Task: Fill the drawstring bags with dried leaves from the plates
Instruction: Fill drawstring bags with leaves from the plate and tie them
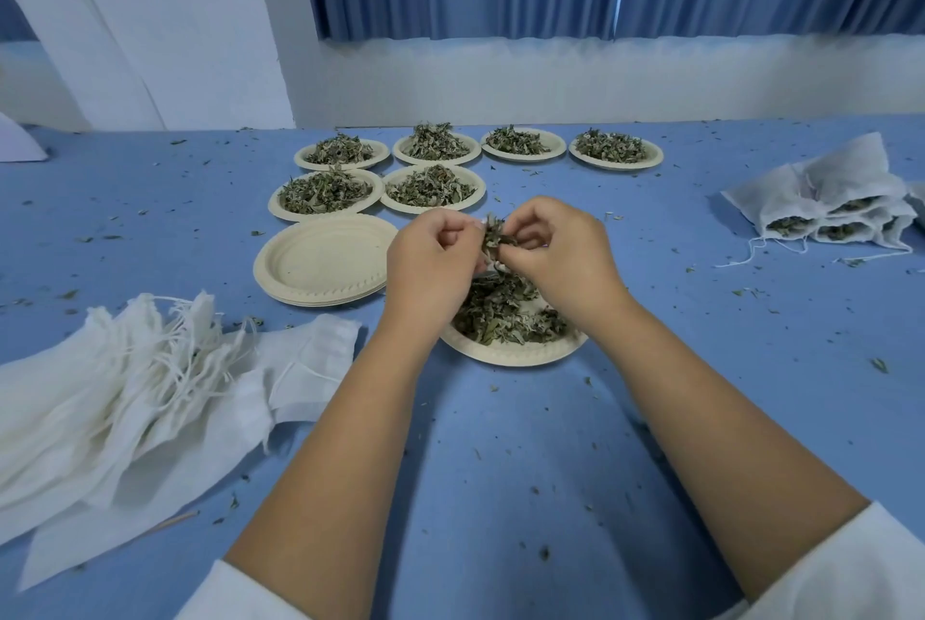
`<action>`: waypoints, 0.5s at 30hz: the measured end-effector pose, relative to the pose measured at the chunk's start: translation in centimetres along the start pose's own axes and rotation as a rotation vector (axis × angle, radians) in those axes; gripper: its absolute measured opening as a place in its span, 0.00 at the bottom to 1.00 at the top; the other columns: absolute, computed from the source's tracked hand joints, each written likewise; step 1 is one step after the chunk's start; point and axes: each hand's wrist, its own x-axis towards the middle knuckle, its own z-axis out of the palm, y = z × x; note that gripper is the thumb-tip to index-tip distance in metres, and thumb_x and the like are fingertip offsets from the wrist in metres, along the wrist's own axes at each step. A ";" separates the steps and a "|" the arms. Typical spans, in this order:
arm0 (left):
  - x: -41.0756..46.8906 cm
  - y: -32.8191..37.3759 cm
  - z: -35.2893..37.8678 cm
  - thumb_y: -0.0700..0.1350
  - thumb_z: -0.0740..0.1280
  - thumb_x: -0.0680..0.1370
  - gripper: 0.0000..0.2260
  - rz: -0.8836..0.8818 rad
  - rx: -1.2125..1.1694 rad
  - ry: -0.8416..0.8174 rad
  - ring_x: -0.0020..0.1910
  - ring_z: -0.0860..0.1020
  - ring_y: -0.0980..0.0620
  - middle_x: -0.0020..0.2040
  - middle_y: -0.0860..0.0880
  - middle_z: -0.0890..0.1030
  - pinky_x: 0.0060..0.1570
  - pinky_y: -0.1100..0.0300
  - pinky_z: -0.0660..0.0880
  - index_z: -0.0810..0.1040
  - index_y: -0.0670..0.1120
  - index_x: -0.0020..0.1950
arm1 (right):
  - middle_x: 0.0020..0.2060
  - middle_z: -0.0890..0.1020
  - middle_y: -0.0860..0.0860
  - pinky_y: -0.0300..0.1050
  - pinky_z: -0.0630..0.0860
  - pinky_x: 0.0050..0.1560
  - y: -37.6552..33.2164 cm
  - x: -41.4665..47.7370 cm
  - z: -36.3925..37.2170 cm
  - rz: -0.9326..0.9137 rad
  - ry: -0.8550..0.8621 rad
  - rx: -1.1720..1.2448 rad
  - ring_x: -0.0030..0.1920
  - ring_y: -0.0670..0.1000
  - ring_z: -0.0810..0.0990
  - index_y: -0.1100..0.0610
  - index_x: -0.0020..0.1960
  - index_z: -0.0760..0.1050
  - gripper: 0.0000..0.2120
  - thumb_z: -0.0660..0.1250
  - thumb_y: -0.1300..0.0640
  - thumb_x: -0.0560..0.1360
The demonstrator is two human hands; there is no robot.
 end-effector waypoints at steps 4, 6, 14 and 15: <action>0.0 -0.1 0.3 0.40 0.67 0.78 0.05 0.008 0.055 -0.040 0.32 0.80 0.58 0.28 0.56 0.80 0.51 0.48 0.81 0.80 0.48 0.44 | 0.37 0.83 0.45 0.31 0.74 0.42 0.2 -0.1 0.1 -0.046 -0.008 -0.142 0.37 0.39 0.79 0.53 0.43 0.82 0.06 0.74 0.63 0.70; 0.0 -0.2 0.2 0.41 0.67 0.78 0.05 0.009 0.057 -0.024 0.32 0.81 0.58 0.28 0.56 0.80 0.48 0.50 0.82 0.80 0.48 0.44 | 0.41 0.85 0.47 0.33 0.74 0.45 -0.1 -0.2 0.1 -0.085 -0.038 -0.161 0.41 0.42 0.80 0.56 0.46 0.84 0.05 0.72 0.63 0.72; 0.1 -0.2 -0.2 0.42 0.66 0.79 0.05 -0.008 0.038 0.005 0.35 0.83 0.53 0.28 0.56 0.81 0.41 0.57 0.78 0.80 0.49 0.44 | 0.40 0.76 0.42 0.27 0.67 0.41 -0.7 0.0 0.0 -0.014 -0.034 -0.073 0.37 0.40 0.74 0.45 0.40 0.82 0.09 0.69 0.57 0.75; 0.0 -0.2 -0.1 0.42 0.66 0.79 0.05 -0.005 0.028 -0.004 0.34 0.83 0.55 0.28 0.56 0.80 0.39 0.60 0.76 0.80 0.49 0.45 | 0.39 0.77 0.42 0.29 0.68 0.41 -0.7 -0.1 -0.1 -0.009 -0.020 -0.076 0.36 0.41 0.73 0.43 0.38 0.80 0.10 0.71 0.57 0.74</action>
